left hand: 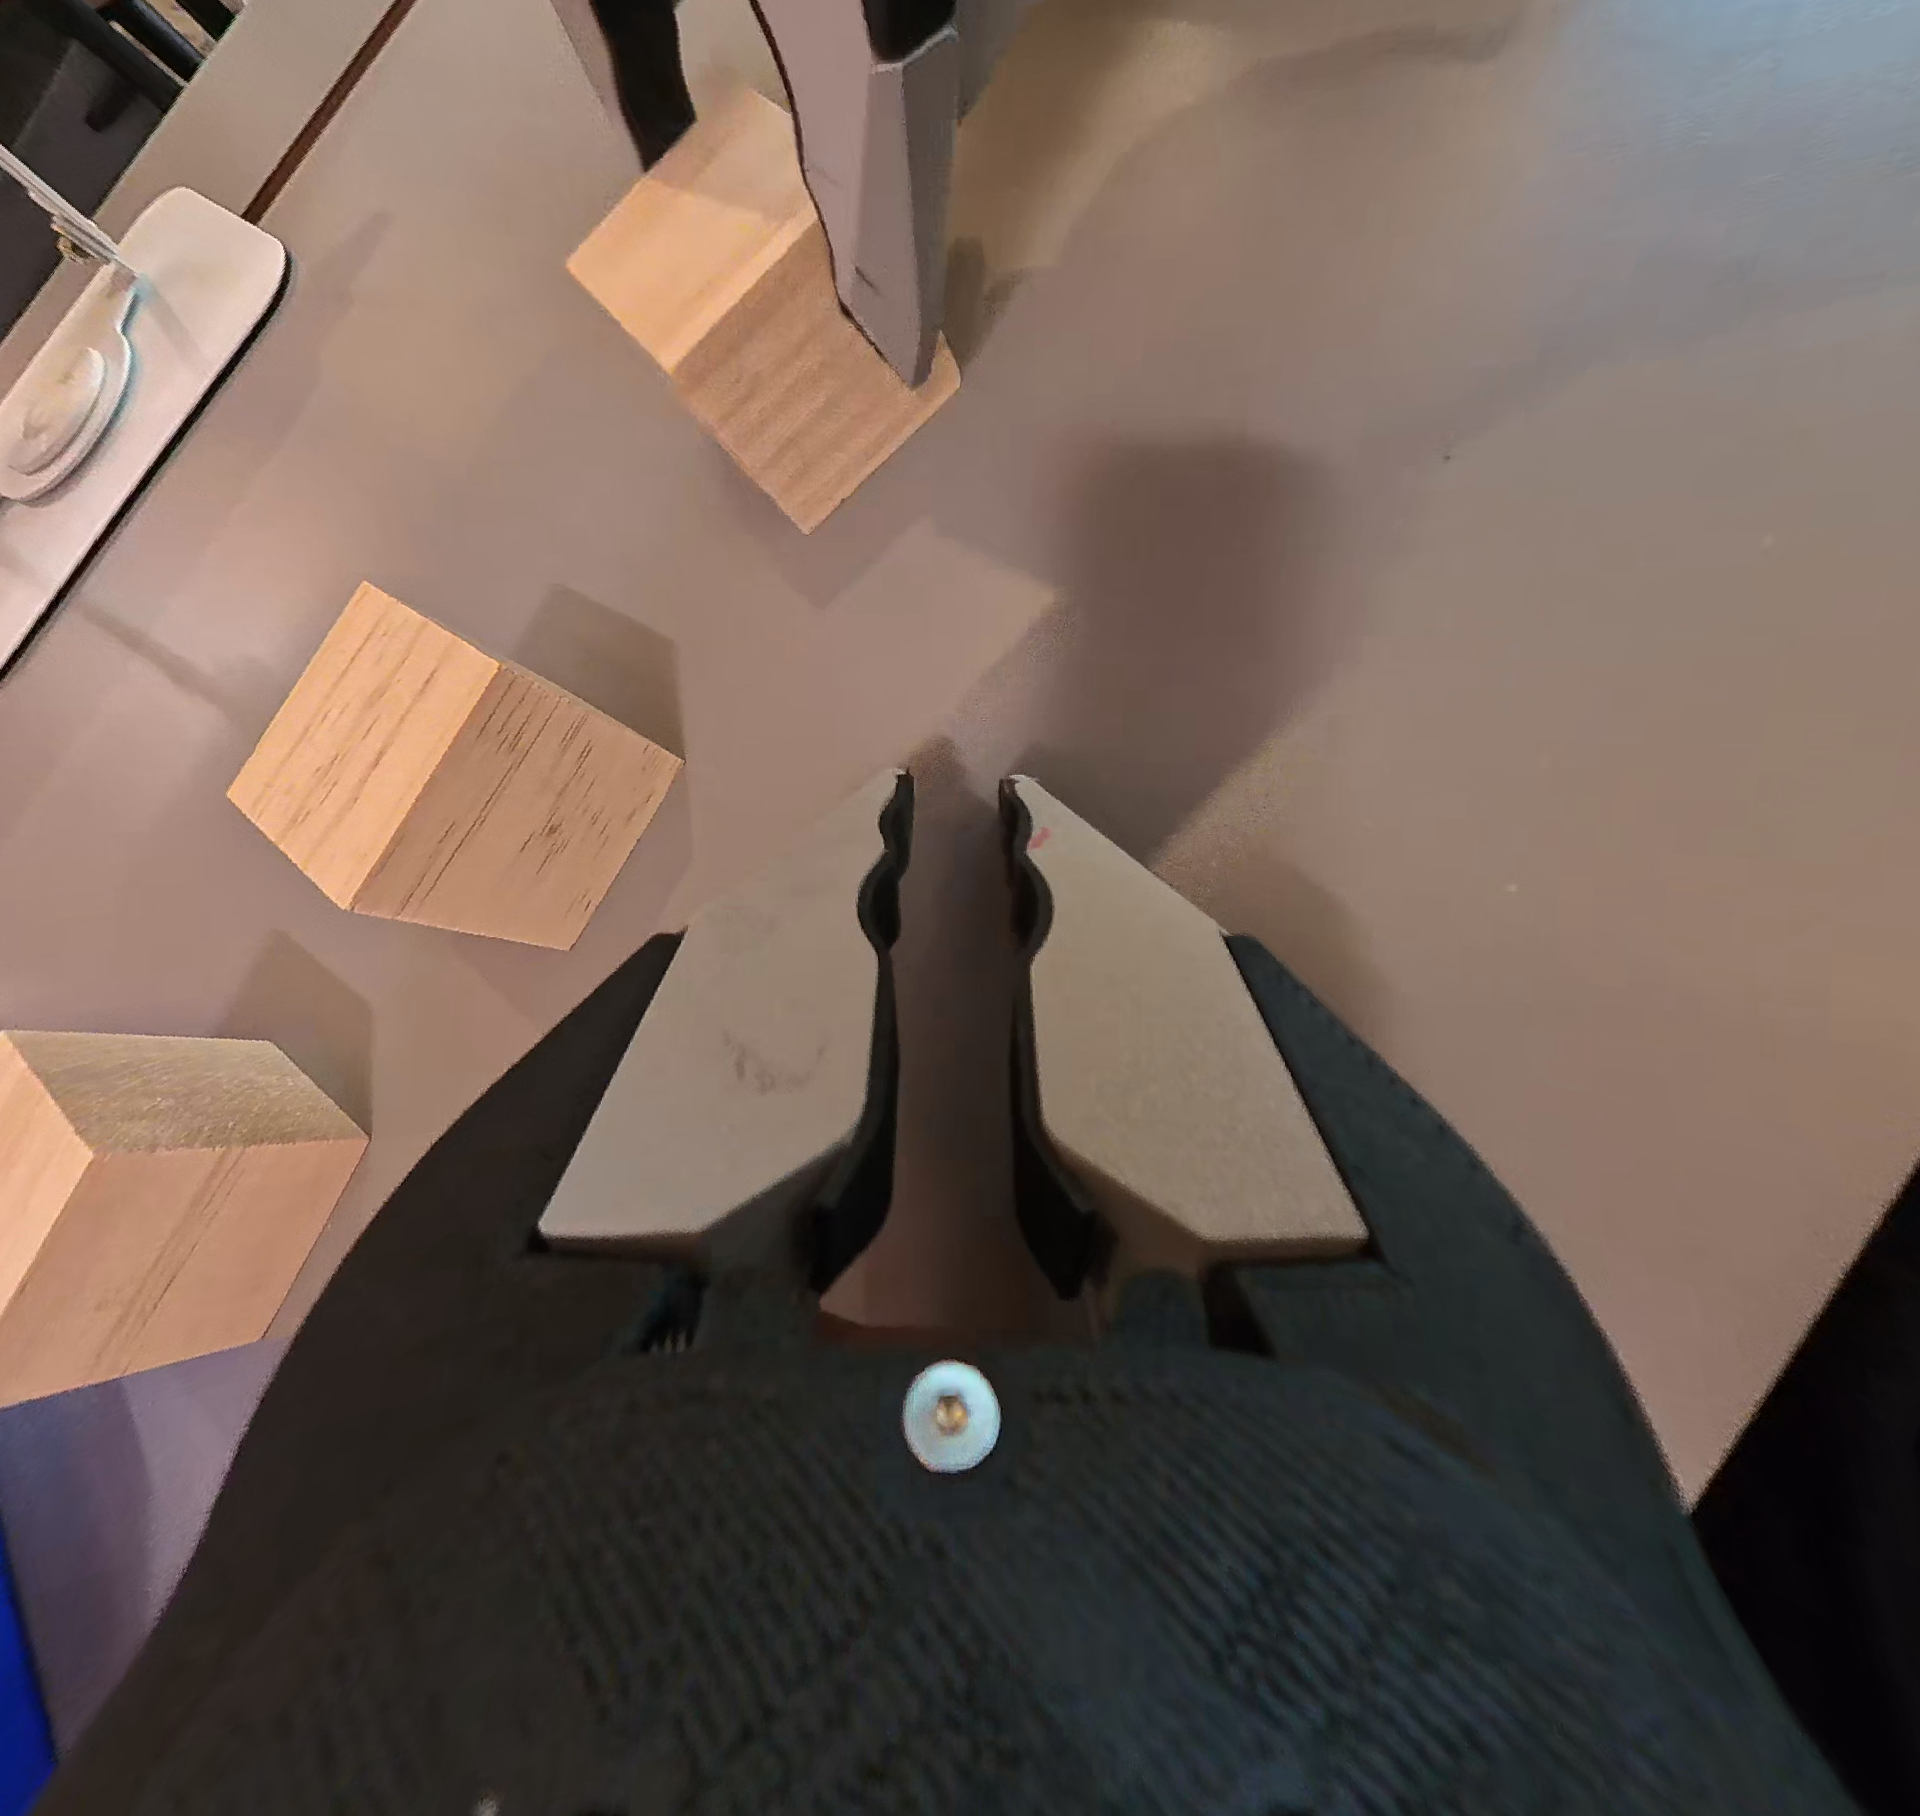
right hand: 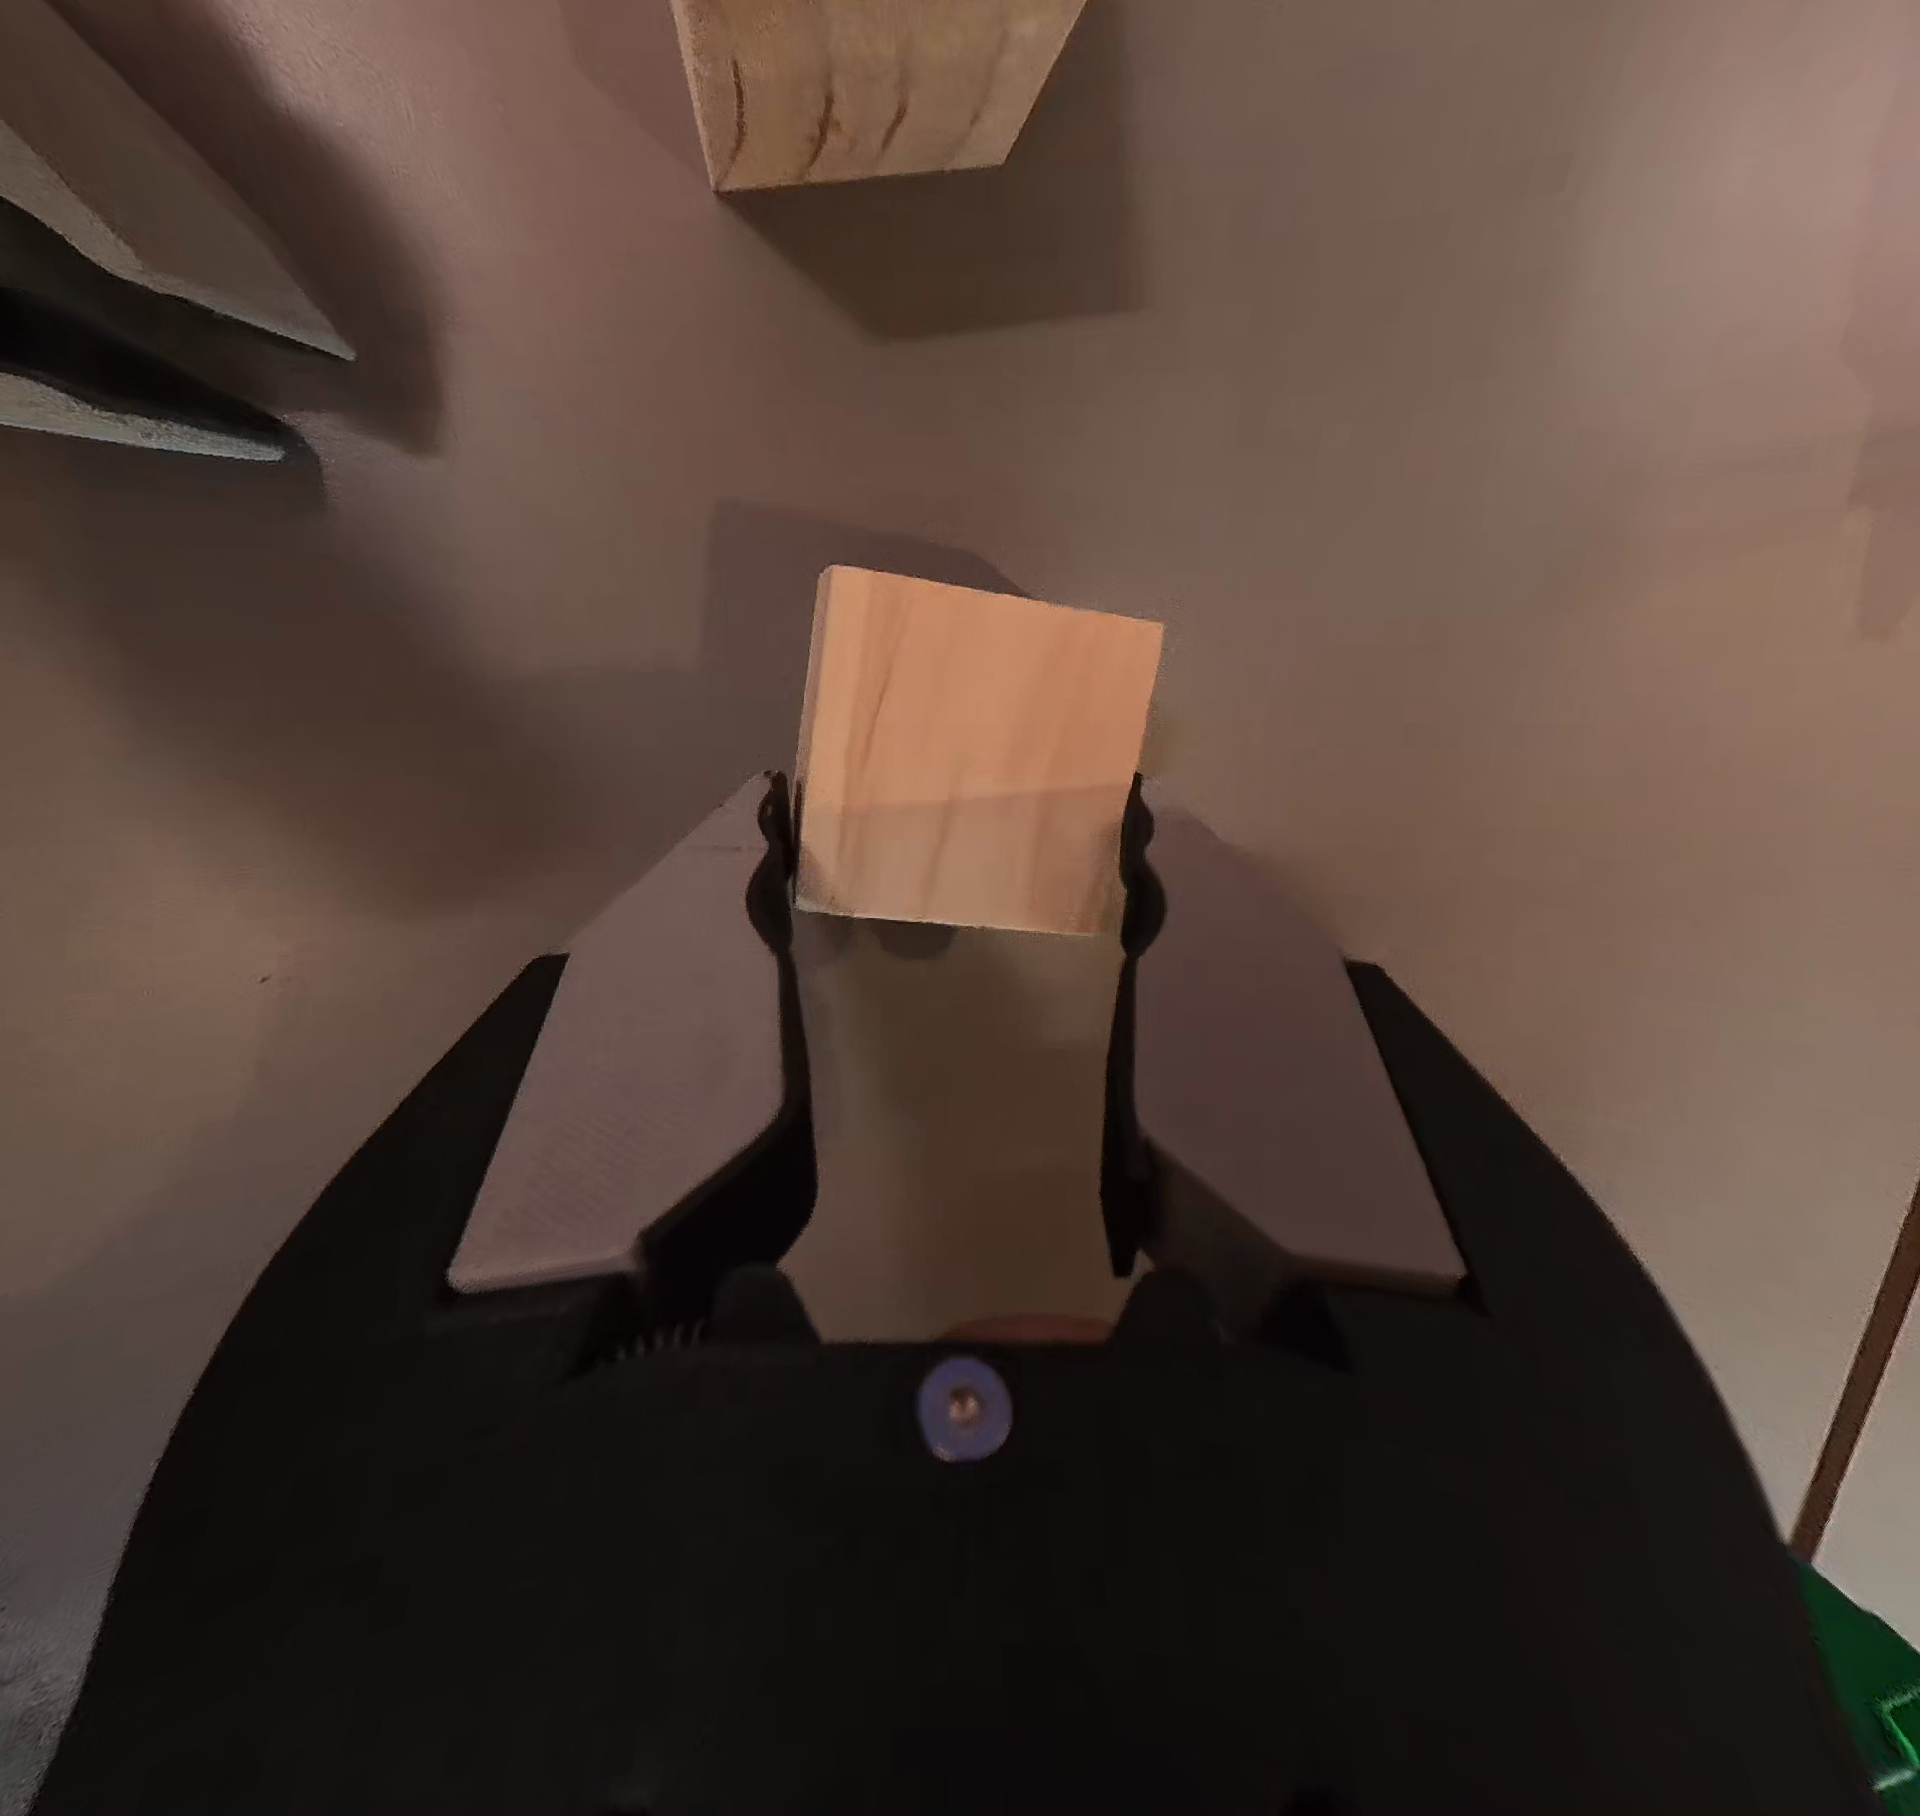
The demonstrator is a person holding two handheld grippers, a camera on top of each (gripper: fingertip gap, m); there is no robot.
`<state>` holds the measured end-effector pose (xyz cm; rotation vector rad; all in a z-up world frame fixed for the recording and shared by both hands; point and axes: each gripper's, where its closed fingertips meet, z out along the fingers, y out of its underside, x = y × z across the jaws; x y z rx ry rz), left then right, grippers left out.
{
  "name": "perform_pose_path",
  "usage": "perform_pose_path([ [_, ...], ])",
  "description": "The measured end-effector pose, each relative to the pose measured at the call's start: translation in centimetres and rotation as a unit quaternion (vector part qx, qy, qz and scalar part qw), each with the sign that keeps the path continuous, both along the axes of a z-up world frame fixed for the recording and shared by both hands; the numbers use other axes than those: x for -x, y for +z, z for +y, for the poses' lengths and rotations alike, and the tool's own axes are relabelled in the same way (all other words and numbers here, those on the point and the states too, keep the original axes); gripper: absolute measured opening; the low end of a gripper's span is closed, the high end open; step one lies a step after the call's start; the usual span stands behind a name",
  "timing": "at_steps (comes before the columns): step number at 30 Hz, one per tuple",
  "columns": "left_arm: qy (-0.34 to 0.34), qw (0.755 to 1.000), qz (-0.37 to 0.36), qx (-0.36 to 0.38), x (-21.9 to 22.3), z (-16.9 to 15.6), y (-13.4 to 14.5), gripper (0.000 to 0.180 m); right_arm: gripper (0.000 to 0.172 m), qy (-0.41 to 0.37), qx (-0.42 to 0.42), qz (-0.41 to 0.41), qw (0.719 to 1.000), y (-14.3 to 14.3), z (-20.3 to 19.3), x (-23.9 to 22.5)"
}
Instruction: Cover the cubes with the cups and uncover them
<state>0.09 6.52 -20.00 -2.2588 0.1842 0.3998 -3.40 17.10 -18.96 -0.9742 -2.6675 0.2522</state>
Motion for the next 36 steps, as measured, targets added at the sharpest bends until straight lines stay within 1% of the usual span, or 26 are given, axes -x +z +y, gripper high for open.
perform_pose_path([
  [2,0.000,1.000,0.000,0.000,0.0,0.0,0.0,0.015,0.059,-0.001,0.014,0.015,1.000,0.2,-0.3,0.4],
  [5,-0.001,1.000,-0.001,0.000,0.0,0.0,0.0,0.015,0.057,-0.019,0.057,0.035,0.998,1.1,-1.3,1.1],
  [6,-0.001,1.000,-0.004,0.001,0.0,0.0,0.0,0.014,0.053,-0.030,0.067,0.037,0.997,1.3,-1.4,1.3],
  [8,-0.002,1.000,-0.010,0.000,-0.1,0.0,0.0,0.015,0.054,-0.045,0.074,0.029,0.996,1.2,-1.4,1.4],
  [13,-0.003,1.000,-0.008,-0.001,-0.1,0.0,0.0,0.016,0.054,-0.069,0.067,0.031,0.995,1.2,-1.3,1.3],
  [15,-0.005,1.000,-0.010,0.000,-0.1,0.0,0.0,0.015,0.054,-0.072,0.065,0.044,0.994,1.2,-1.4,1.2],
  [19,-0.005,1.000,-0.020,0.000,-0.1,0.0,0.0,0.015,0.056,-0.089,0.032,0.062,0.994,0.8,-1.1,1.4],
  [22,-0.002,1.000,-0.006,-0.001,0.0,0.0,0.0,0.016,0.055,-0.105,0.029,0.069,0.992,1.2,-1.0,1.0],
  [23,-0.001,1.000,-0.001,-0.001,0.0,0.0,0.0,0.016,0.055,-0.110,0.033,0.087,0.990,1.9,-1.0,0.9],
  [25,-0.002,1.000,0.005,-0.001,0.0,0.0,0.0,0.015,0.055,-0.122,0.071,0.120,0.983,4.1,-1.1,0.0],
  [27,-0.003,1.000,0.001,0.000,-0.1,0.0,0.0,0.015,0.055,-0.139,0.130,0.152,0.970,7.1,-1.0,-1.6],
  [29,-0.005,1.000,-0.007,0.000,-0.1,0.0,0.0,0.015,0.055,-0.162,0.167,0.189,0.954,9.9,0.3,-3.2],
  [31,-0.005,1.000,-0.012,-0.002,-0.1,0.0,0.0,0.018,0.055,-0.197,0.164,0.227,0.940,12.1,3.3,-4.9],
  [33,-0.003,1.000,-0.010,-0.004,-0.1,0.0,0.1,0.021,0.056,-0.247,0.146,0.272,0.919,14.2,7.4,-6.5],
  [36,0.001,1.000,0.003,-0.004,0.0,0.0,0.1,0.022,0.055,-0.326,0.162,0.301,0.882,16.0,13.5,-9.0],
])
